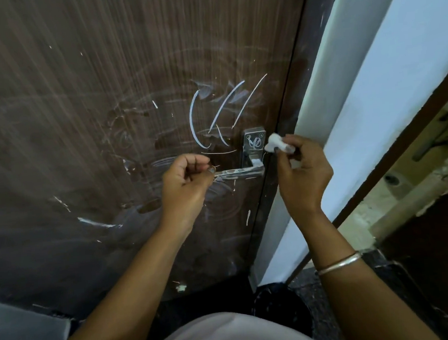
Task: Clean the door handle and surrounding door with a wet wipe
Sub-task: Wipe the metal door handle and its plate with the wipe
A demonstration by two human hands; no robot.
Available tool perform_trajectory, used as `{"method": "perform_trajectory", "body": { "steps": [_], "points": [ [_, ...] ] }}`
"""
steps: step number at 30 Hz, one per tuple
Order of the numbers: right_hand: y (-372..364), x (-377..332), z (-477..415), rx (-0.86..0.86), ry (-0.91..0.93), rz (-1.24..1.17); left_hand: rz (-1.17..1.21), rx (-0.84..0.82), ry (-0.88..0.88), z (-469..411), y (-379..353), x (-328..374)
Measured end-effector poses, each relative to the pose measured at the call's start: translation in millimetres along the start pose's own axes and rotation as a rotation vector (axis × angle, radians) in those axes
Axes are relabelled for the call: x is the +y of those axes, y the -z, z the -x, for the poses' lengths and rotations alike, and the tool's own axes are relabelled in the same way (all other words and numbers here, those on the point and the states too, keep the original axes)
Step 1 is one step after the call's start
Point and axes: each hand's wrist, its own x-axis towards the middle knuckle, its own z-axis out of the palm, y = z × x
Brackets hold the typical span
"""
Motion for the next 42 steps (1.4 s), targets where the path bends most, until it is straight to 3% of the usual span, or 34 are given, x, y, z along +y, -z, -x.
{"method": "perform_trajectory", "body": {
  "steps": [4,18,23,28,34,39,42],
  "points": [
    [-19.0,10.6,-16.3,-0.019,0.23,0.182,-0.072,-0.018,-0.092,-5.0,-1.2,4.0],
    [-40.9,0.6,-22.9,-0.314,0.47,0.38,-0.135,-0.037,-0.168,-16.4,-6.4,-3.9],
    [-28.9,8.7,-31.5,-0.23,0.318,0.312,-0.144,-0.013,-0.187,-17.1,-1.3,-3.1],
    [-48.4,-11.2,-18.5,-0.354,0.466,0.376,-0.174,0.027,-0.237,-17.0,-1.7,-1.9],
    [-31.1,7.8,-30.6,-0.249,0.317,0.394,-0.185,0.048,-0.23,-15.0,9.3,-8.5],
    [-53.5,-15.4,-12.5,-0.356,0.478,0.359,-0.215,0.045,-0.221,-10.7,6.0,-12.2],
    [-42.6,-3.8,-19.3,-0.277,0.316,0.323,-0.191,0.037,-0.228,-7.6,11.9,-9.6]
  ]
}}
